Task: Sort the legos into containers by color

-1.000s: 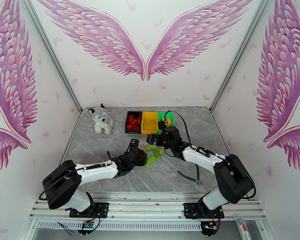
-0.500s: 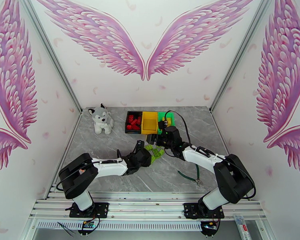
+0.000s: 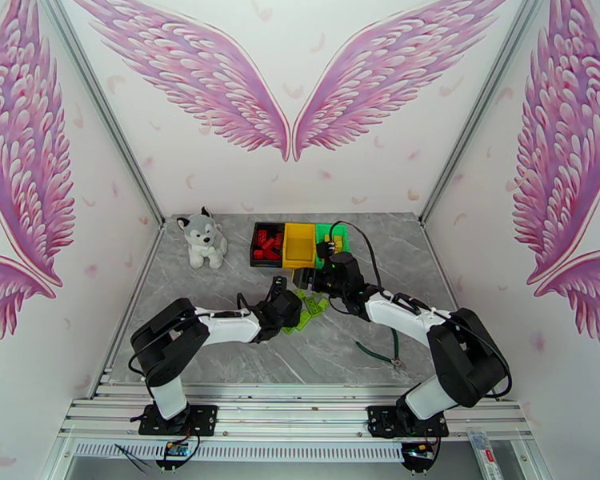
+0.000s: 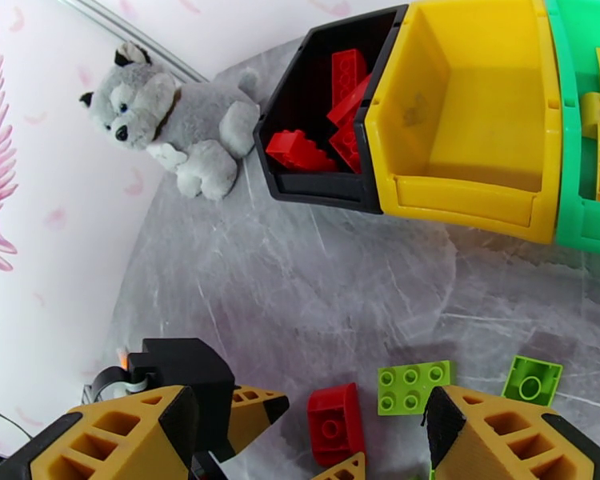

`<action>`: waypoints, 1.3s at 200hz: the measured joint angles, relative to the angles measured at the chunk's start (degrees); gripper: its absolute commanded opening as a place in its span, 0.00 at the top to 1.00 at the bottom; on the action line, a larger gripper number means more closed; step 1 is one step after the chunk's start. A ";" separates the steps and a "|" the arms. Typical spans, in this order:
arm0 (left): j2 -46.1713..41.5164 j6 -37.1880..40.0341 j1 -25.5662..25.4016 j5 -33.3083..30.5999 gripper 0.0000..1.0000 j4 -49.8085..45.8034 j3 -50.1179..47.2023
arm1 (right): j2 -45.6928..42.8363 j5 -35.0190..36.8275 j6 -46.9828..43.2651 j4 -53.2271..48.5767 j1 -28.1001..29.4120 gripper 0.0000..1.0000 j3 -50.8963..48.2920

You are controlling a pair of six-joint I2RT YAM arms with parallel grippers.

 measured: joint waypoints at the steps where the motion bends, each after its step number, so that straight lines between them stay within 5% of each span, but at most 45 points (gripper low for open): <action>1: 0.07 0.02 0.02 0.02 0.17 0.02 0.02 | 0.00 0.02 0.00 0.00 0.00 0.19 0.00; 134: -0.55 0.90 2.97 -0.09 0.48 0.57 -1.75 | 0.00 -0.02 0.04 0.02 0.00 0.19 0.00; 184: -0.55 2.27 3.13 0.35 0.69 -0.26 -0.24 | 0.02 -0.02 0.04 0.02 0.00 0.19 0.00; 260: -7.91 5.46 10.08 3.13 0.72 -2.25 0.15 | 0.13 -1.25 0.39 0.35 0.00 0.21 0.00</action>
